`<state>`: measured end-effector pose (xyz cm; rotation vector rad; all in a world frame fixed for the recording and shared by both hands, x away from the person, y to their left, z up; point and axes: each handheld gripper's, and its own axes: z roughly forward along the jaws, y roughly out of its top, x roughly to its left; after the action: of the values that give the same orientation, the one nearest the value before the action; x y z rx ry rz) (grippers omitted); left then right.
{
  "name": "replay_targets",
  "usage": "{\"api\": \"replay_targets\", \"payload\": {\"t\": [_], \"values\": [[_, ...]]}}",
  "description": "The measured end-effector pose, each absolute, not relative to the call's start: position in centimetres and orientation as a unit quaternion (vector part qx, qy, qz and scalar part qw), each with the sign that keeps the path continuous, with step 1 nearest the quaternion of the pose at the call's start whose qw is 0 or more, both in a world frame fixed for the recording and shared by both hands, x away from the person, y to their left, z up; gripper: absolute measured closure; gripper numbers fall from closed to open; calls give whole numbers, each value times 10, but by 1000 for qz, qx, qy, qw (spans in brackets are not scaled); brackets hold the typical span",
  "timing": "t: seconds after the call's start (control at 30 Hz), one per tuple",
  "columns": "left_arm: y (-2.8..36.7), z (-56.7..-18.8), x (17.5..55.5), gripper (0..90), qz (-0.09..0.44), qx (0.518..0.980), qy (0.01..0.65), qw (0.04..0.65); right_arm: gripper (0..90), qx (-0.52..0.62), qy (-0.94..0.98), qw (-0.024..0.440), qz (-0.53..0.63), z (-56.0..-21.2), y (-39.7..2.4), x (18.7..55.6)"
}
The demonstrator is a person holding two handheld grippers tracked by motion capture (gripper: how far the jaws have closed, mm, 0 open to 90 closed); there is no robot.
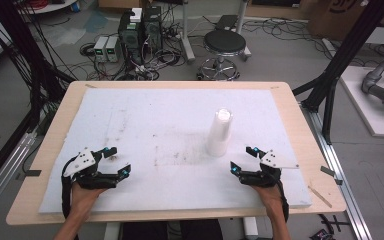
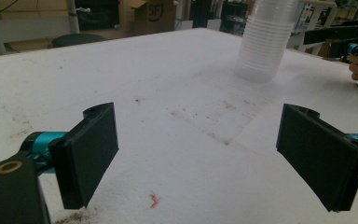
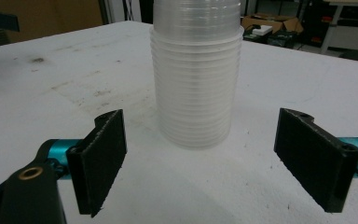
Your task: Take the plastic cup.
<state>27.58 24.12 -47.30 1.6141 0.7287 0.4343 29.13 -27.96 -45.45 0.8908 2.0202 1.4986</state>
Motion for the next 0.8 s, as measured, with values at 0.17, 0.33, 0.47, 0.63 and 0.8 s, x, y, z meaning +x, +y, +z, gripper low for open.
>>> {"api": "replay_targets", "payload": {"t": [0.17,0.33,0.47,0.63,0.8], "values": [[242,-473,274,125,191,696,313,617,169,328,736,230,546,-455,-280,292],[242,-473,274,125,193,696,311,618,169,328,735,235,545,-455,-280,292],[241,-473,274,125,195,696,312,617,169,327,734,234,547,-455,-280,291],[241,-473,274,125,194,697,314,614,169,334,737,222,544,-454,-280,293],[240,-473,273,125,201,700,312,610,168,333,732,226,549,-454,-281,292]]}}
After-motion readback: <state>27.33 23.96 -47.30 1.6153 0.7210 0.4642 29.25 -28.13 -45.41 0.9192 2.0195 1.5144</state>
